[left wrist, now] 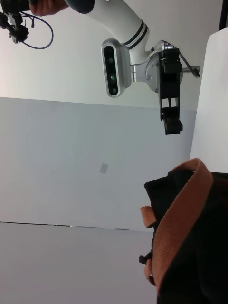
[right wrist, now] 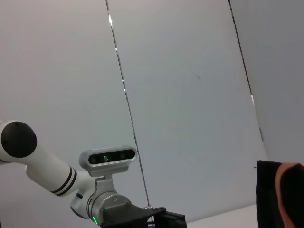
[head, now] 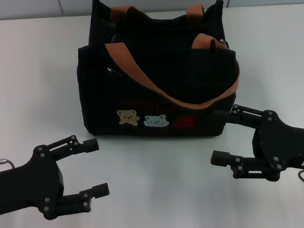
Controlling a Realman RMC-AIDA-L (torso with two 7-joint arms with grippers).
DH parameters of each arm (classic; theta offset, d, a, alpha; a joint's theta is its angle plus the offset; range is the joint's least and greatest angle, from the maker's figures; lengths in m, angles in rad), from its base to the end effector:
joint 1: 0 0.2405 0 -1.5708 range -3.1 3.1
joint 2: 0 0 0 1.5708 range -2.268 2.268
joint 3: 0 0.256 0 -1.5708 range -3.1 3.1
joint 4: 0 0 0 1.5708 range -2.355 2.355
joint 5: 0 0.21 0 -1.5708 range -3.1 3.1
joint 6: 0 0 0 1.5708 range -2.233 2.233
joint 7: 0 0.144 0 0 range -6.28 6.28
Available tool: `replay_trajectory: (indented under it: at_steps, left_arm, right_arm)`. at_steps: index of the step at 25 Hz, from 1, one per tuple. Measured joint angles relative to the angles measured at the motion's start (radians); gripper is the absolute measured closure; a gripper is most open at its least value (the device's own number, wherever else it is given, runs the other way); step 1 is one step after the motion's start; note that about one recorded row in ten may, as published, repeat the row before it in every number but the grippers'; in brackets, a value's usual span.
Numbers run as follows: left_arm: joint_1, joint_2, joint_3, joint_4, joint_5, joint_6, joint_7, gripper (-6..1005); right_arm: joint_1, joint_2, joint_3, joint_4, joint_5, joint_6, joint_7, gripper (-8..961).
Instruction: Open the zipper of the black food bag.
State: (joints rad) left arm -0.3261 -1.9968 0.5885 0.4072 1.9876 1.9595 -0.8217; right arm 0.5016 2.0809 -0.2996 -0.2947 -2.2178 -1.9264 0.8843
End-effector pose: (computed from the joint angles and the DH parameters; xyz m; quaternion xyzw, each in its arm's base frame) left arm -0.3052 0.2172 0.0144 -0.9238 -0.0794 -0.3624 0.0945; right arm 0.2595 0.2491 -0.0247 -0.9000 0.1126 0.4175 0.0554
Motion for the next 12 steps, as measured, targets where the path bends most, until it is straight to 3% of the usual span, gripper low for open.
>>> replay_trajectory:
  at_steps: [12]
  left_arm:
    - [-0.020,-0.014,0.001,0.010,0.004,-0.007,-0.007,185]
  right_arm:
    - [0.005,0.001,0.001,0.002,0.003,0.004,-0.005,139]
